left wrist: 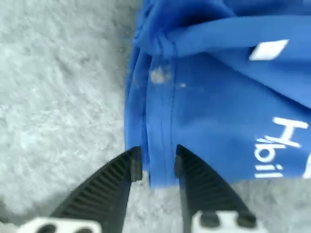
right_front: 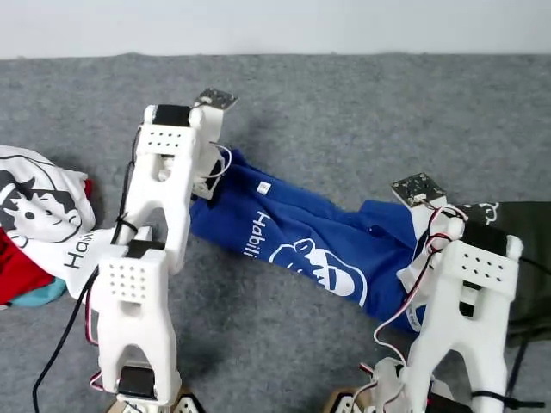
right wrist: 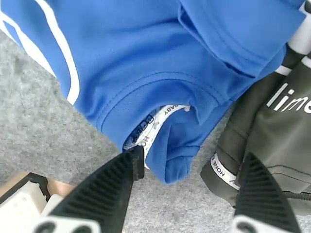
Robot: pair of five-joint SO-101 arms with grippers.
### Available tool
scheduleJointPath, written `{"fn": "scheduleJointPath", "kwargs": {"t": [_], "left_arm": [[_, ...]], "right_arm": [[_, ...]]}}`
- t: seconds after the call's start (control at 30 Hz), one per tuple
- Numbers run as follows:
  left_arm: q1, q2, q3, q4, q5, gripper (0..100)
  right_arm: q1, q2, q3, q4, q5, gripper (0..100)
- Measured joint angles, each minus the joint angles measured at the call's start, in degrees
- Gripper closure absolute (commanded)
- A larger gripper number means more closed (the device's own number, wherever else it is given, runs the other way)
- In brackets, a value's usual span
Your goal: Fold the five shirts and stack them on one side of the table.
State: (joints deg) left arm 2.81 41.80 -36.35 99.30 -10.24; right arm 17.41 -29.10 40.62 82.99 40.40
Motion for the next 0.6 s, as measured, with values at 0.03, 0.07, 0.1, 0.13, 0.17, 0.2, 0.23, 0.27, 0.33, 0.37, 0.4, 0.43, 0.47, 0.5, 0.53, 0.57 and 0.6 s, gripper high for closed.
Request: {"fn": "scheduleJointPath", "kwargs": {"t": [0.03,0.07,0.1,0.13,0.17,0.2,0.23,0.27,0.33,0.37,0.4,0.43,0.47,0.5,0.53,0.57,0.6], "left_arm": [[0.0,-1.1,2.1,0.0,-0.6,88],[-0.1,-1.6,4.4,0.0,-1.1,88],[-0.4,-1.6,6.5,-0.2,-1.2,88],[-0.8,-1.6,8.4,-1.1,-1.2,88],[-1.4,-1.5,9.8,-2.3,-1.1,88],[-2.0,-1.5,10.5,-2.9,-1.1,88],[-2.7,-1.5,10.7,-3.7,-1.1,88],[-3.3,-1.2,10.8,-4.0,-1.1,88],[-4.4,0.5,10.8,-4.5,-1.1,88],[-4.6,1.6,10.8,-5.5,-1.2,88],[-4.6,2.3,10.8,-6.6,-1.6,88],[-4.6,2.8,10.8,-7.6,-1.6,88],[-4.7,3.5,10.5,-8.6,-1.6,88],[-4.7,4.0,10.1,-9.3,-1.6,88],[-4.7,4.4,9.8,-9.6,-1.6,88],[-4.5,4.8,9.6,-9.7,-1.6,88],[-4.3,5.5,9.4,-9.7,-1.6,88]], "right_arm": [[0.0,0.0,0.0,0.0,0.0,68.1],[0.0,0.0,0.0,0.0,0.0,68.1],[0.0,0.0,0.0,0.0,0.0,68.1],[0.0,0.0,0.0,0.0,0.0,68.1],[0.0,0.0,0.0,0.0,0.0,68.1],[0.0,0.0,0.0,0.0,0.0,68.1],[0.0,0.0,0.0,0.0,0.0,68.1],[0.0,0.0,0.0,0.0,0.0,68.1],[0.0,0.0,0.0,0.0,0.0,68.1],[0.0,0.0,0.0,0.0,0.0,68.1],[0.0,0.0,0.0,0.0,0.0,68.1],[0.0,0.0,0.0,0.0,0.0,68.1],[0.0,0.0,0.0,0.0,0.0,68.1],[0.0,0.0,0.0,0.0,0.0,68.1],[0.0,0.0,0.0,0.0,0.0,68.1],[0.0,0.0,0.0,0.0,0.0,68.1],[0.0,0.0,0.0,0.0,0.0,68.1]]}}
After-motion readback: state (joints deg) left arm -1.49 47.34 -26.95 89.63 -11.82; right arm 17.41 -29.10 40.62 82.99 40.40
